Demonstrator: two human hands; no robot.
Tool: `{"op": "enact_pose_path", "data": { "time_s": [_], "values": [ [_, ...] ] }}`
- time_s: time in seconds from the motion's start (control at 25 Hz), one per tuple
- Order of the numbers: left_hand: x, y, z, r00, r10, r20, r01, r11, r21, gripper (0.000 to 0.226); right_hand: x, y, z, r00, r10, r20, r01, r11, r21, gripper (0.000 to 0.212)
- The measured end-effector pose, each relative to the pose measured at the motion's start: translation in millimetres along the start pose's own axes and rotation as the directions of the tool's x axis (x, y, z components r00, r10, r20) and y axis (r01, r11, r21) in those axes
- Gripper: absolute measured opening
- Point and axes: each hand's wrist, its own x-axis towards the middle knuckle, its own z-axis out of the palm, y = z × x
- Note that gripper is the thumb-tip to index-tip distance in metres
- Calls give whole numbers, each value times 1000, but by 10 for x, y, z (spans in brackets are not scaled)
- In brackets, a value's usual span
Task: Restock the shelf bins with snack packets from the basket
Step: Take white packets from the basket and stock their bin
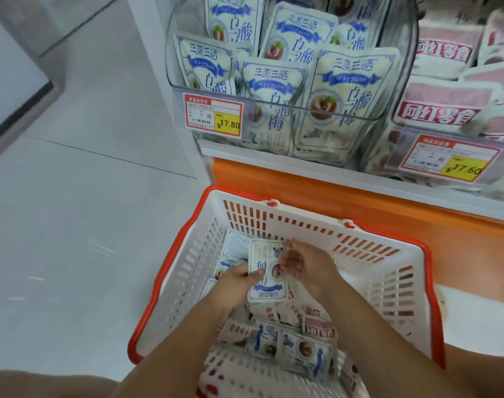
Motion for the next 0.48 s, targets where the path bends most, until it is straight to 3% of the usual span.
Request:
{"op": "enact_pose_path", "data": {
  "time_s": [0.08,0.16,0.32,0.48],
  "values": [
    [-75,140,-2,995,-38,90,56,977,-206,25,-134,-167,-94,991,-99,-89,85,985,-150,23],
    [-210,293,24,994,-36,106,63,961,-270,25,-325,-228,-129,998,-59,9,60,982,-180,36],
    [-482,476,135,993,6,117,28,958,-287,26,-671,-145,-164,969,-110,222,180,928,-325,33],
    [-708,654,248,995,33,92,-17,984,-178,31,-974,-172,-203,950,-194,246,276,889,-365,25]
  ]
}}
